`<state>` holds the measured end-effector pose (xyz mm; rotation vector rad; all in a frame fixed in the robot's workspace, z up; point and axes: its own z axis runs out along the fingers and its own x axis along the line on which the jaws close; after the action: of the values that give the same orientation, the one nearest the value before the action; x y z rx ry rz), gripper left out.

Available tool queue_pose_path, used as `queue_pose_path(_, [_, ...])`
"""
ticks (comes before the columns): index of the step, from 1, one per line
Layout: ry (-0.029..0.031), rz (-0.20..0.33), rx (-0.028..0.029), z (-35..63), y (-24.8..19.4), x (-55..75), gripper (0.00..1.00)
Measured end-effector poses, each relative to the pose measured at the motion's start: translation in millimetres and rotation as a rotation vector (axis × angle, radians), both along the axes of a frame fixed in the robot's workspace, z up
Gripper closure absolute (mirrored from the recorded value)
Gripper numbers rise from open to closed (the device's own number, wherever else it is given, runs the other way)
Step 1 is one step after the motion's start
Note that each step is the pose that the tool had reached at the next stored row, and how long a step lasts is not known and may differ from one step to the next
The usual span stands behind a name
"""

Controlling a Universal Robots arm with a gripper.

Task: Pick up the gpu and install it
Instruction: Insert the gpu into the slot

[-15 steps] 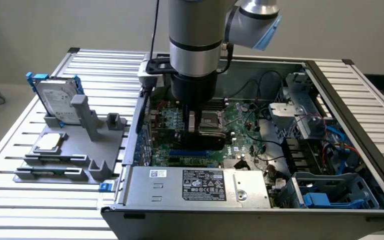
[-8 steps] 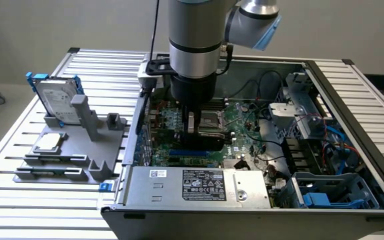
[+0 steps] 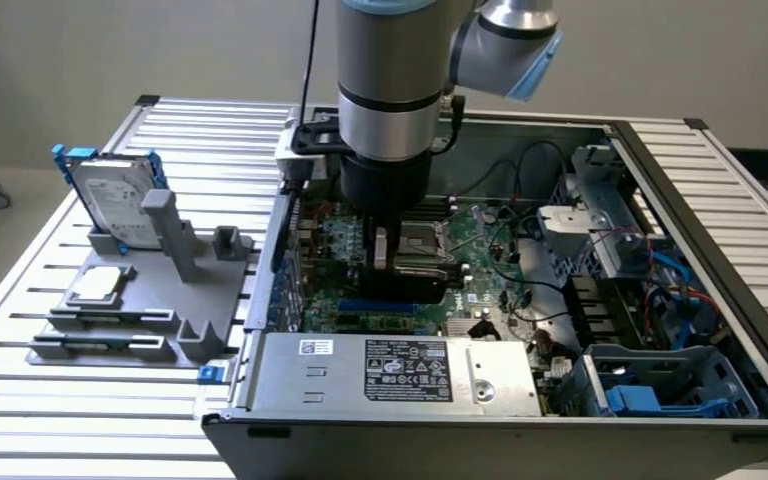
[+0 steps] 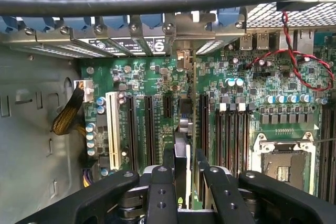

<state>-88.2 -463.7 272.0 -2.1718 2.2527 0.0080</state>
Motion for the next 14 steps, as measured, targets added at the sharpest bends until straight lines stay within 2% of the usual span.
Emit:
queue_pose_path(5, [0.0031,0.000,0.0024,-1.3,0.0,0.0,0.74])
queue_pose_path(14, [0.0037,0.000,0.0032,-6.8,0.0,0.0,0.74])
